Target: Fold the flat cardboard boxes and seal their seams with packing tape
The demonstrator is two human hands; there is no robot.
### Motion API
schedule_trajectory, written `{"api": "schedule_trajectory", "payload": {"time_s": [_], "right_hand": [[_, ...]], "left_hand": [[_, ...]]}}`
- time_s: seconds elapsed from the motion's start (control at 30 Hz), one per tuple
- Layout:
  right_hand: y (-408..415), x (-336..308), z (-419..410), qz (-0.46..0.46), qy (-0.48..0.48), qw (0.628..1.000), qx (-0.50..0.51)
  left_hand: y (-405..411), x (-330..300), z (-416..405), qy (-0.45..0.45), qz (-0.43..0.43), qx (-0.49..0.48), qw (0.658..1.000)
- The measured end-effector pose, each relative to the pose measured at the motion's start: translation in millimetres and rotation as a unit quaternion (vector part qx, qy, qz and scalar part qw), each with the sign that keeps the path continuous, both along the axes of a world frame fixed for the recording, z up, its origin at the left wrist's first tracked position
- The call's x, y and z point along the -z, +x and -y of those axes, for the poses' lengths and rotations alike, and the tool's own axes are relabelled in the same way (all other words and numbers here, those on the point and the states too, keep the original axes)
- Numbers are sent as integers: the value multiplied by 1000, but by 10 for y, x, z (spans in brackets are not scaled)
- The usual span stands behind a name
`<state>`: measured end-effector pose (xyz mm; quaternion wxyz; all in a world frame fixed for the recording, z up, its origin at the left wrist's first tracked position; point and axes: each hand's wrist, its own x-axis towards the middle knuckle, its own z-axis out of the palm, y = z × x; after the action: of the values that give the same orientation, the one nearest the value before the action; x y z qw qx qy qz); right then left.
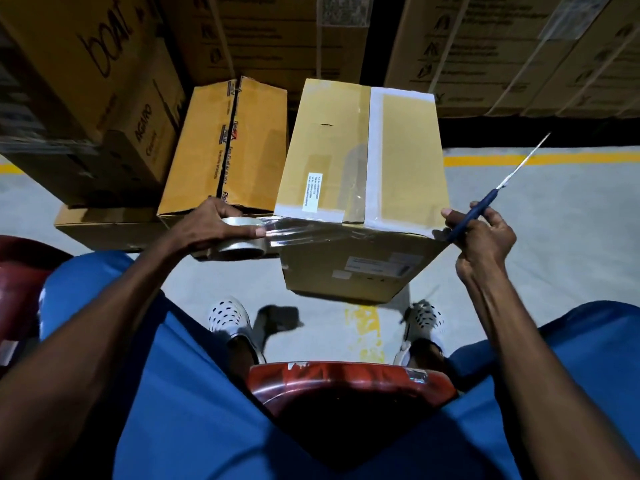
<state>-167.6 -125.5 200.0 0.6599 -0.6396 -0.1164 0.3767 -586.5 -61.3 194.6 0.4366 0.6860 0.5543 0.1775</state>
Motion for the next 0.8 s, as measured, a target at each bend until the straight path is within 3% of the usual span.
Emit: {"api": "schedule_trajectory", "payload": {"time_s": [0.2, 0.33, 0.4, 0.6, 0.8], "right_hand": [[112, -7, 59, 25, -5, 1000, 11], [98, 41, 68, 33, -4, 999, 22], [128, 70, 74, 36, -7, 999, 32], [248, 128, 95, 47, -12, 998, 50], [254, 226, 122, 45, -21, 998, 48]], "left_hand": [[-11, -43, -126, -40, -77, 35, 996], [133, -167, -212, 73, -224, 5, 972], [182, -170, -252, 80, -265, 19, 961], [240, -141, -353, 60, -197, 55, 977], [232, -49, -425, 133, -301, 6, 944]]}}
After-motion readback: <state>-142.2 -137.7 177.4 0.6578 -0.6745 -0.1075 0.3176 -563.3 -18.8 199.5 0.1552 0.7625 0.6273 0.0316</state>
